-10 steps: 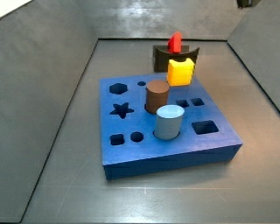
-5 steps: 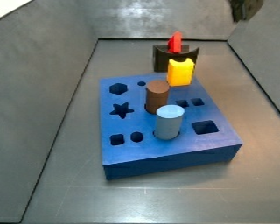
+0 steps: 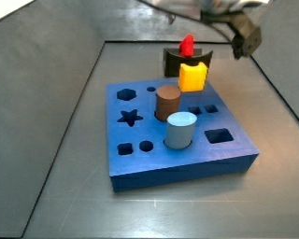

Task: Pick up the square-circle object. Move up. Place the square-circle object on the fixture. Regrasp the square-circle object. Move to above the board. Insert the square-circle object.
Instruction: Regrasp the square-circle object, then move to above the board.

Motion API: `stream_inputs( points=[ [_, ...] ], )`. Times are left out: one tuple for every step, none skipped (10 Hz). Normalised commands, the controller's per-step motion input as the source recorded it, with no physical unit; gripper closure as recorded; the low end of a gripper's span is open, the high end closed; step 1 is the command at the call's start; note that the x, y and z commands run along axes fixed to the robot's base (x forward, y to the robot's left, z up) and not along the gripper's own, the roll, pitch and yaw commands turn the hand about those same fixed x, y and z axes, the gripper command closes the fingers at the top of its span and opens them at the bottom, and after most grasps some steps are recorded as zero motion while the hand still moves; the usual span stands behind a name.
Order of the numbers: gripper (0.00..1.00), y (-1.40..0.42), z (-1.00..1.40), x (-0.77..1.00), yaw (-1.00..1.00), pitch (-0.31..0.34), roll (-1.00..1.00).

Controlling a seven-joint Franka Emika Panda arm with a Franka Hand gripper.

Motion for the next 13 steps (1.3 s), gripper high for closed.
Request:
stream_inputs(
  points=[
    [0.0, 0.05, -1.0, 0.09, 0.02, -0.062, 0.07],
    [0.0, 0.04, -1.0, 0.1, 0.01, -0.057, 0.08],
    [0.0, 0.04, -1.0, 0.11, 0.0, -0.046, 0.07],
    [0.0, 0.03, -0.95, 0.11, 0.0, -0.042, 0.07],
    [0.0, 0.01, -0.71, 0.09, -0.01, -0.026, 0.07],
    [0.0, 0.01, -0.61, 0.08, -0.01, -0.024, 0.07],
    [0.0, 0.01, -0.38, 0.07, 0.0, -0.031, 0.07],
    [0.0, 0.01, -0.29, 0.07, 0.01, -0.03, 0.06],
    [0.0, 0.0, -0.17, 0.02, 0.01, -0.016, 0.06],
    [1.0, 0.0, 0.0, 0.0, 0.0, 0.0, 0.0],
    [1.0, -0.01, 1.0, 0.05, -0.02, -0.017, -0.12],
    [1.0, -0.01, 1.0, 0.05, -0.02, -0.015, -0.12],
    [1.0, -0.01, 1.0, 0.03, -0.03, 0.007, -0.11]
  ],
)
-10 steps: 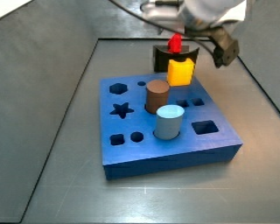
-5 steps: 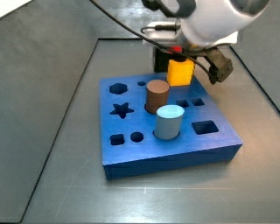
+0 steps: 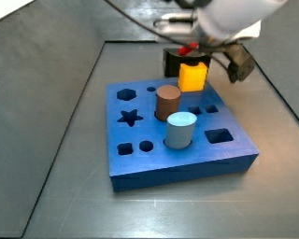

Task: Pick up the square-circle object. Move up. Place the square-circle object on the fixture. Regrasp the square-circle object. Move to above the board. Insert the square-circle object.
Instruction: Move to above the board.

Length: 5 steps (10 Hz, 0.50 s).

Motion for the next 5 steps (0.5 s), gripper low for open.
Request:
stream_inputs(
  points=[
    [1.0, -0.01, 1.0, 0.03, -0.03, 0.02, -0.1],
    [1.0, -0.01, 1.0, 0.03, -0.02, 0.045, -0.09],
    [1.0, -0.01, 1.0, 0.02, -0.02, 0.055, -0.08],
    [1.0, -0.01, 1.0, 0.02, 0.0, 0.072, -0.06],
    [1.0, -0.01, 1.0, 0.01, 0.01, 0.077, -0.05]
  ],
)
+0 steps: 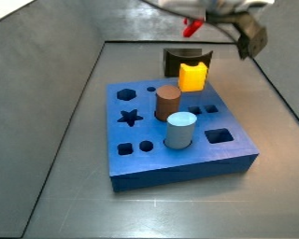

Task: Pick up the square-circle object. Move up. Place the square-circle object on the fixture. Regrasp the square-circle object. Move to above the board. Insert the square-circle object.
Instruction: Move to above the board.

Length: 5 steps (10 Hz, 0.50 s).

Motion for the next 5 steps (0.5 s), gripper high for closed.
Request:
stream_inputs(
  points=[
    [1.0, -0.01, 1.0, 0.01, 0.02, 0.082, -0.05],
    [1.0, -0.01, 1.0, 0.01, 0.03, 0.084, -0.04],
    [1.0, -0.01, 1.0, 0.01, 0.04, 0.08, -0.05],
    [1.0, -0.01, 1.0, 0.0, 0.05, 0.081, -0.04],
    [1.0, -0.01, 1.0, 0.01, 0.05, 0.081, -0.04]
  ],
)
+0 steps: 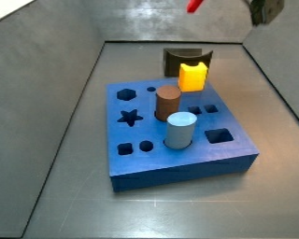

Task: Pick up the square-circle object. Move up. Place the square-circle object on the fixture. Regrasp the square-circle object. Move to above the board. Insert the square-circle object.
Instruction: Move to above the board.

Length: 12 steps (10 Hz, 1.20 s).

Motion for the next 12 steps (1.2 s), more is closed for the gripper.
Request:
stream_inputs(
  points=[
    [1.0, -0.02, 1.0, 0.01, 0.06, 0.085, -0.04],
    [1.0, -0.02, 1.0, 0.01, 0.06, 0.09, -0.04],
    [1.0, -0.02, 0.83, 0.02, 0.07, 0.099, -0.05],
    [1.0, -0.02, 0.66, 0.02, 0.07, 0.107, -0.05],
    [1.0, -0.02, 0.54, 0.02, 0.07, 0.11, -0.05],
    [1.0, -0.02, 0.24, 0.02, 0.08, 0.109, -0.04],
    [1.0, -1.0, 0.23, -0.55, -0.07, -0.016, -1.0],
    [1.0, -1.0, 0.21, -0.55, -0.07, -0.025, -1.0],
    [1.0, -1.0, 0.23, -0.57, -0.07, -0.035, -1.0],
    [1.0, -1.0, 0.21, -0.6, -0.07, -0.044, -1.0],
    [1.0, -1.0, 0.21, -0.61, -0.07, -0.043, -1.0],
    [1.0, -1.0, 0.22, -0.62, -0.08, -0.04, -1.0]
  ],
)
